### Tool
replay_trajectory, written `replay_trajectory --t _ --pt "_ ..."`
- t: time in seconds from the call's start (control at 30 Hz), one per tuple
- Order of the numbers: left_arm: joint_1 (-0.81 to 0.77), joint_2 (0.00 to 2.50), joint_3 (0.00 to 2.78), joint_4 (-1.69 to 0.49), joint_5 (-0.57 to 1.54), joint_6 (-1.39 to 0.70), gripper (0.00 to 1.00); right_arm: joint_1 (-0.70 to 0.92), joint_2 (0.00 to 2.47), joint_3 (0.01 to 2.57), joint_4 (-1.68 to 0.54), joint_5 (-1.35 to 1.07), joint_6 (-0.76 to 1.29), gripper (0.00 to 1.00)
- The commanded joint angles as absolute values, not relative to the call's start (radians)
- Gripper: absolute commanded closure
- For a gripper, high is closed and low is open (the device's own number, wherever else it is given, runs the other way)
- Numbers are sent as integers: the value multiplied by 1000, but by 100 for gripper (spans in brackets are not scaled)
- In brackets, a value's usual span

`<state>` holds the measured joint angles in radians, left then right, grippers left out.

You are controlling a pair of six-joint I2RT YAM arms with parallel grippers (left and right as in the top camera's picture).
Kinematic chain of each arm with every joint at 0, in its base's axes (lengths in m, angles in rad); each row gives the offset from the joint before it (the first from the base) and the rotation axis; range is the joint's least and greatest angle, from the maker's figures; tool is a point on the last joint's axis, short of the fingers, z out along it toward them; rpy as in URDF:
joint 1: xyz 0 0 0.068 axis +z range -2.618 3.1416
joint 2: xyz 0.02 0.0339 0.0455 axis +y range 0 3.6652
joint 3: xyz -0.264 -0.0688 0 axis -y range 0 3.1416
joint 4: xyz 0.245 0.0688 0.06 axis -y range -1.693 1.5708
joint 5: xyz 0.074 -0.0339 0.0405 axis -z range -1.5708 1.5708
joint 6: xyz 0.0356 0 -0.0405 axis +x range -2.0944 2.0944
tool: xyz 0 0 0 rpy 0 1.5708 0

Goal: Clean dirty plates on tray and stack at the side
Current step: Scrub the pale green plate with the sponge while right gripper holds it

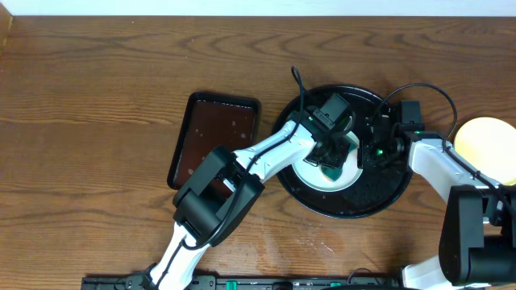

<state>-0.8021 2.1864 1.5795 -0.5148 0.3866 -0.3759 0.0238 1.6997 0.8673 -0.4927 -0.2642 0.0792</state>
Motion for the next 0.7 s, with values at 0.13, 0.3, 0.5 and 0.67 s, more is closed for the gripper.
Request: replay_trajectory --t 0.13,0.3,0.5,0.67 --pt "-726 2230 1590 -619 -69 -360 93 54 1735 835 -509 -236 70 99" --pt "-710 2229 1638 -741 -338 -368 93 54 1735 835 -509 -236 70 99" --pt "-741 2227 1706 -876 -341 -411 93 54 1735 835 -508 -236 70 99" --pt "-773 2224 1711 -902 -27 -425 92 54 1735 835 -508 -236 70 99"
